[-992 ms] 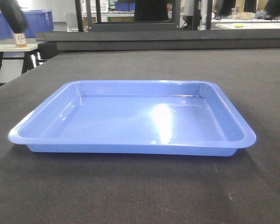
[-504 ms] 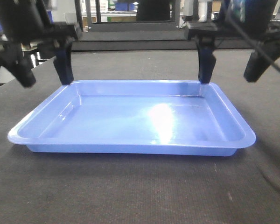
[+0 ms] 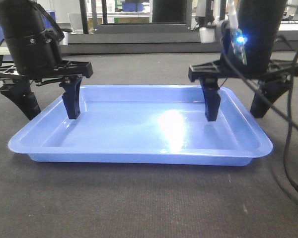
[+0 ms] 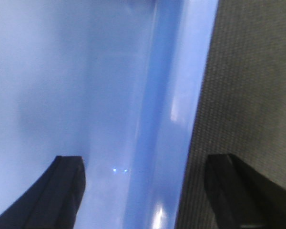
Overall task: Grab blue tray and place on right shelf
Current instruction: 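Close both grippers on the tray rims at opposite ends, then lift the tray off the table with both grippers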
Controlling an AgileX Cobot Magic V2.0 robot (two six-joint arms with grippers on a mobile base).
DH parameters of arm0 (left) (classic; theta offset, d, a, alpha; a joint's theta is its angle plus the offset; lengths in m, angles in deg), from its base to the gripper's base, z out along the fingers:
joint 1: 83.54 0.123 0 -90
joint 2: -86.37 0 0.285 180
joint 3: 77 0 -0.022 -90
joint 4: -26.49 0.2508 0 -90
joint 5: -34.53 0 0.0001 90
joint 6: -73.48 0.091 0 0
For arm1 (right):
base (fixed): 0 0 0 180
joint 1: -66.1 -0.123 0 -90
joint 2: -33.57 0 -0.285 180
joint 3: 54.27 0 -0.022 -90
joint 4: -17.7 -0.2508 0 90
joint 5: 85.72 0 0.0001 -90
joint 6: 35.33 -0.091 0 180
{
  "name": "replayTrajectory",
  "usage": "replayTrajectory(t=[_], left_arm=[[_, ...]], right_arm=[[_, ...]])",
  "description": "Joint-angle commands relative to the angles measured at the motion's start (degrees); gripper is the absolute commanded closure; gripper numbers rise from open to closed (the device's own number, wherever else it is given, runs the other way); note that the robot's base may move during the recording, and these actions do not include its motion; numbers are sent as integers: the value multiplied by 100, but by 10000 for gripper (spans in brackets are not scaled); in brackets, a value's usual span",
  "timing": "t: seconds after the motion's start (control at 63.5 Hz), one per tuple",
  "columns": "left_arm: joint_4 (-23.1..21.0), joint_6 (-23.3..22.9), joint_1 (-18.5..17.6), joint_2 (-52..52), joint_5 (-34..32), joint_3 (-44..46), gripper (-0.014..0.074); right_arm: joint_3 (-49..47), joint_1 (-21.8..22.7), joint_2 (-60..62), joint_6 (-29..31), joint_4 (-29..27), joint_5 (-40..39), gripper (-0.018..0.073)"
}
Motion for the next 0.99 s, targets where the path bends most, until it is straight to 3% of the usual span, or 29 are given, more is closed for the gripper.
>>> replayTrajectory(t=[0.0, 0.126, 0.268, 0.331, 0.536, 0.677, 0.851, 0.977], left_arm=[[-8, -60, 15, -253, -160, 197, 218], [-8, -60, 15, -253, -171, 197, 304], [-8, -60, 15, -253, -161, 197, 549], [-8, -60, 15, -253, -148, 197, 659], [6, -190, 15, -291, 16, 233, 638], [353, -324, -10, -600, 205, 385, 638], [760, -324, -19, -1195, 1009, 937, 638], [759, -324, -66, -1637, 1234, 1301, 638]], right_arm=[[-190, 44, 262, 14, 35, -153, 22], [-190, 44, 262, 14, 35, -166, 261], [-190, 44, 262, 14, 35, -138, 514], [-190, 44, 262, 14, 35, -138, 500], [-195, 44, 408, 14, 35, -52, 503], [-195, 44, 820, 14, 35, 1, 503], [-201, 44, 1577, 14, 80, 157, 503], [-201, 39, 2150, 14, 175, 332, 503]])
